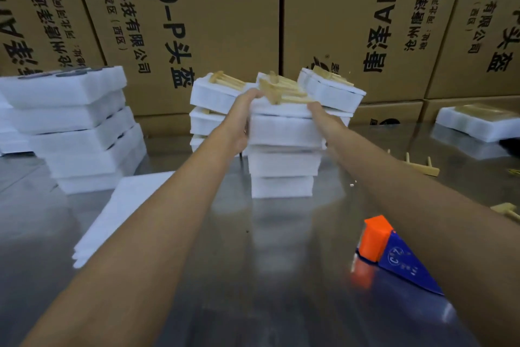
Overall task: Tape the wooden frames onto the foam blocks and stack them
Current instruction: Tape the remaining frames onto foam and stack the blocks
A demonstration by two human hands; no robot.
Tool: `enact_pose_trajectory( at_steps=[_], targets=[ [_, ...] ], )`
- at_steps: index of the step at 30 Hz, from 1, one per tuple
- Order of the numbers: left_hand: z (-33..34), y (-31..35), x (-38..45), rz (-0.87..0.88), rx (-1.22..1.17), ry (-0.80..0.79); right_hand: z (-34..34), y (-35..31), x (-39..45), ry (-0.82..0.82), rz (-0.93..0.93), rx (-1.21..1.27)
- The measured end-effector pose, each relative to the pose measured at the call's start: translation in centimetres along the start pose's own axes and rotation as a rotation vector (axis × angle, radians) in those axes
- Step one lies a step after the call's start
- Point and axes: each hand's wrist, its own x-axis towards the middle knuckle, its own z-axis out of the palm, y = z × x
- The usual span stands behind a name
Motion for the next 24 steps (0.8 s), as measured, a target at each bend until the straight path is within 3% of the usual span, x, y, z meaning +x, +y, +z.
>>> enact_pose_trajectory(
  at_steps=[2,9,11,14,16,20,22,24],
  targets=[
    [-0.1,-1.7,1.2,-0.006,0.095,0.012,-0.2,0.8,1.3,0.039,0.022,-0.158],
    [0.2,-2.2,1.4,0.031,0.107,0.007,-0.7,1.7,2.2,0.136,-0.124,-0.157],
    [-0.2,-2.1,0.9,0.052,0.077,0.039,-0.4,1.5,1.4,0.255,-0.275,-0.207],
    [-1.6,-2.6,0.1,0.068,0.07,0.161,0.5,1.0,-1.2,0.373,-0.721,-0.482],
    [-2.7,-3.5,-0.2,0.108,0.062,0.26,2.0,0.7,-3.3,0.31,-0.987,-0.669],
    [-5.0,-4.5,-1.0,0.221,0.135,0.468,6.4,0.8,-7.1,0.076,-1.307,-0.883],
    [-6.5,-4.3,-1.3,0.263,0.166,0.464,8.3,1.8,-8.3,-0.063,-1.403,-0.966],
    [-8.6,-4.1,-1.5,0.264,0.229,0.478,10.1,3.1,-8.7,-0.187,-1.38,-1.008]
  ],
)
